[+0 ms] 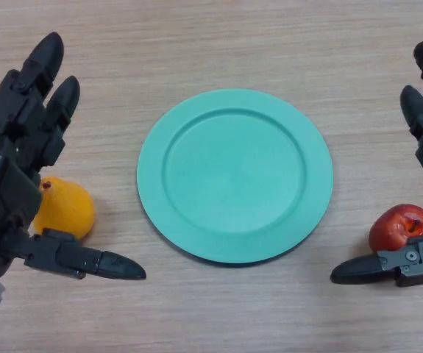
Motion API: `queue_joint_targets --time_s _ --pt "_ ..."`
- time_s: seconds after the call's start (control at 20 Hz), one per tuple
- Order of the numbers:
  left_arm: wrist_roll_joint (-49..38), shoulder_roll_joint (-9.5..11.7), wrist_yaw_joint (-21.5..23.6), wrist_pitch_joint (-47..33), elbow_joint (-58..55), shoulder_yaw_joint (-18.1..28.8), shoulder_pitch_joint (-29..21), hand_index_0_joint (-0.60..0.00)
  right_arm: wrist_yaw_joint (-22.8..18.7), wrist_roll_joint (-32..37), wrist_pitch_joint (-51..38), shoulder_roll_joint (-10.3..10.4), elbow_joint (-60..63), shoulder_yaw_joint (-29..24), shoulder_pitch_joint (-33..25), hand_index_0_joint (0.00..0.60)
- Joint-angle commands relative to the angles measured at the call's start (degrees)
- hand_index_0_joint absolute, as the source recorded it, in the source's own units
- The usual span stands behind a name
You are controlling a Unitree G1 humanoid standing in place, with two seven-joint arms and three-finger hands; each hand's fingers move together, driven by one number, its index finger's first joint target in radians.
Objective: Pick up the red apple and place it on the plate
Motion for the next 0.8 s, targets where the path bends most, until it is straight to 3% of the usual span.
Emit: queue_joint_targets --time_s 0.05,0.25,0.45,0.8 --pt "-1.0 2.1 1.4 -5.9 -2.6 1.9 -2.3 0.0 0.7 3.3 -9.7 -1.2 -2.4 -3.9 -1.2 0.0" --pt "-0.5 2.3 1.8 -6.0 -2.9 1.4 -2.9 0.0 1.8 3.6 -9.8 -1.4 -1.9 -5.2 -1.4 0.0" --pt "-0.1 2.1 1.5 -7.5 -2.9 1.2 -2.4 0.0 4.7 3.0 -16.6 -1.8 4.9 -8.6 -0.6 0.0" --pt "2.1 1.5 0.7 -7.7 -3.5 0.1 -1.0 0.0 9.2 0.3 -38.0 -5.3 33.8 -14.3 -2.6 0.0"
